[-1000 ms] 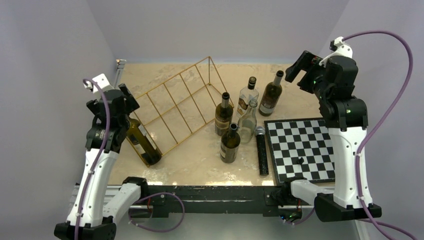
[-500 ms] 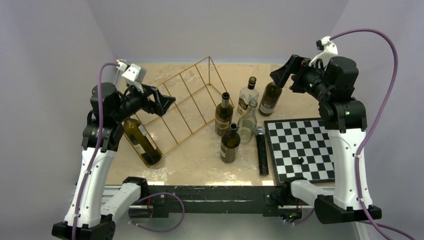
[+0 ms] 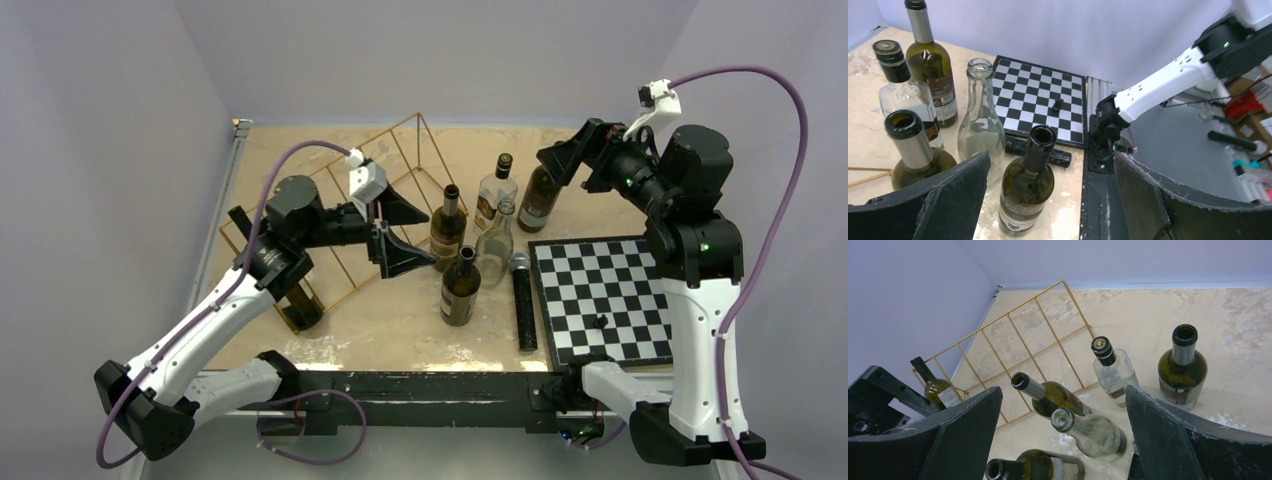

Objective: Put the wine bottle on the wine rack

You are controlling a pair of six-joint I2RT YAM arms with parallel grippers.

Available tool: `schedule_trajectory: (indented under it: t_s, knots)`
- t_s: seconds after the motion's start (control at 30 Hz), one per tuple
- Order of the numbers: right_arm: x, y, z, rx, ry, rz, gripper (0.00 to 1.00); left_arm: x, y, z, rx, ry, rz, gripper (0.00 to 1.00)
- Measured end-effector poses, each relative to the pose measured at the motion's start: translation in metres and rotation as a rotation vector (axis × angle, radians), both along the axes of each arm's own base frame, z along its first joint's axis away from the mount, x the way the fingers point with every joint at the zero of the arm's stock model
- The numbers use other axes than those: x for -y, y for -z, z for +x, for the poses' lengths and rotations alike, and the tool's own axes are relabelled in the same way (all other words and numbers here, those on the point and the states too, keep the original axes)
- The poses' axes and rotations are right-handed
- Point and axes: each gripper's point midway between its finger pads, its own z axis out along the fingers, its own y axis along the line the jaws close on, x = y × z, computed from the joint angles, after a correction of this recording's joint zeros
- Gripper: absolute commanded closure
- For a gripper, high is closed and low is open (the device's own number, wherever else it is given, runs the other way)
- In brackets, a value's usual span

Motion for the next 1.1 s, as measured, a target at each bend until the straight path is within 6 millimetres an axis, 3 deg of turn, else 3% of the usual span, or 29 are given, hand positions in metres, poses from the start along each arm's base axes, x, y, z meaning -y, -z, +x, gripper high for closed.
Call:
schedule_trajectory:
  t_s: [0.17, 0.43, 0.7, 0.8, 0.97, 1.1]
  knots:
    - [0.002, 0.005, 0.001, -0.017, 0.016, -0.004, 0.01, 0.026, 0.024, 0.005, 0.067, -0.001, 0.067, 0.04]
    - [0.009, 0.019, 0.008, -0.073, 0.056, -0.017, 0.01, 0.049, 0.056, 0.014, 0.136, 0.005, 0.150, 0.05]
    - [0.013, 0.027, 0.006, -0.109, 0.083, -0.029, 0.01, 0.065, 0.083, 0.013, 0.124, 0.050, 0.223, 0.18]
    - [0.014, 0.030, 0.005, -0.121, 0.085, -0.032, 0.01, 0.071, 0.089, 0.011, 0.129, 0.069, 0.239, 0.21]
    - [0.016, 0.037, 0.007, -0.150, 0.094, -0.039, 0.01, 0.077, 0.090, 0.007, 0.131, 0.086, 0.234, 0.37]
    - [0.017, 0.042, 0.008, -0.171, 0.102, -0.045, 0.01, 0.083, 0.096, 0.007, 0.116, 0.095, 0.236, 0.39]
